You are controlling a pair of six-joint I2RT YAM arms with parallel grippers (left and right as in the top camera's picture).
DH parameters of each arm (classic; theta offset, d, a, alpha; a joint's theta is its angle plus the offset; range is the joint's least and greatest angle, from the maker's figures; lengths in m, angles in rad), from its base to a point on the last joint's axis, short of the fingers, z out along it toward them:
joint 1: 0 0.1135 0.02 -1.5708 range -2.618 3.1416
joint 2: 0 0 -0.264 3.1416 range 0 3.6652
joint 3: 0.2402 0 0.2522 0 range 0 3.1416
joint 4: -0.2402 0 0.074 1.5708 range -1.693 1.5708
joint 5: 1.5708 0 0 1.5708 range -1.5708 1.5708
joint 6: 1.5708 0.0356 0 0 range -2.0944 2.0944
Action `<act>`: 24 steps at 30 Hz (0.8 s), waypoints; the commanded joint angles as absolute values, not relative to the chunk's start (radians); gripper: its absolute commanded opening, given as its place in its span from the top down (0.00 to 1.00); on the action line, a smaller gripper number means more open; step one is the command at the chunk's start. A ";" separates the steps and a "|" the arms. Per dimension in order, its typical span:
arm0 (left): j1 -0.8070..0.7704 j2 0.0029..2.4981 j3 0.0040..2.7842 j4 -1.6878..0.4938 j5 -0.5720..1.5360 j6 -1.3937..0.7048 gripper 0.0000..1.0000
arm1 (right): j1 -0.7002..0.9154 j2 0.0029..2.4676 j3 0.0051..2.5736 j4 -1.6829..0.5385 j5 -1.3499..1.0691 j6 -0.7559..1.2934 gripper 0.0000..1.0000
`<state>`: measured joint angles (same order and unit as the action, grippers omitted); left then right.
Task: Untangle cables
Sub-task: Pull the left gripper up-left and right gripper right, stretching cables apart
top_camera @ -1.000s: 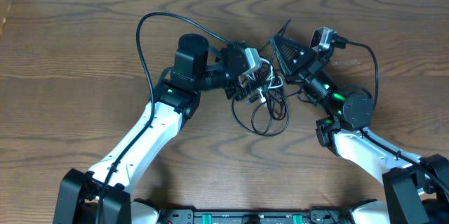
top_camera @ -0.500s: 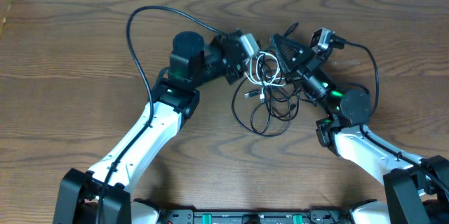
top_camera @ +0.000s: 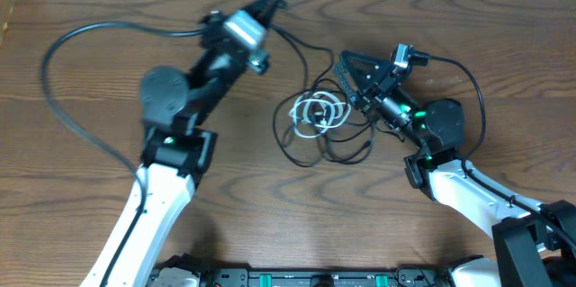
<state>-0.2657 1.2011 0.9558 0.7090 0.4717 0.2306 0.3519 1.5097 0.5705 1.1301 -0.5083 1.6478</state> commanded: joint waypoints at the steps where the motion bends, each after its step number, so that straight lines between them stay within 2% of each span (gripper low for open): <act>1: -0.224 1.150 0.971 0.720 0.455 0.199 0.93 | 0.355 1.504 0.578 1.065 -0.516 1.534 0.35; 9: -0.173 1.086 0.971 0.725 0.456 0.177 0.93 | 0.362 1.504 0.578 0.757 -0.534 1.327 0.24; 18: -0.173 1.084 0.971 0.740 0.464 0.081 0.92 | 0.456 1.504 0.578 0.729 -0.560 0.889 0.12; 21: -0.173 1.084 0.971 0.764 0.524 0.072 0.92 | 0.493 1.504 0.578 0.728 -0.560 0.745 0.12; 24: -0.173 1.084 0.971 0.799 0.607 0.065 0.92 | 0.533 1.504 0.578 0.728 -0.544 0.607 0.20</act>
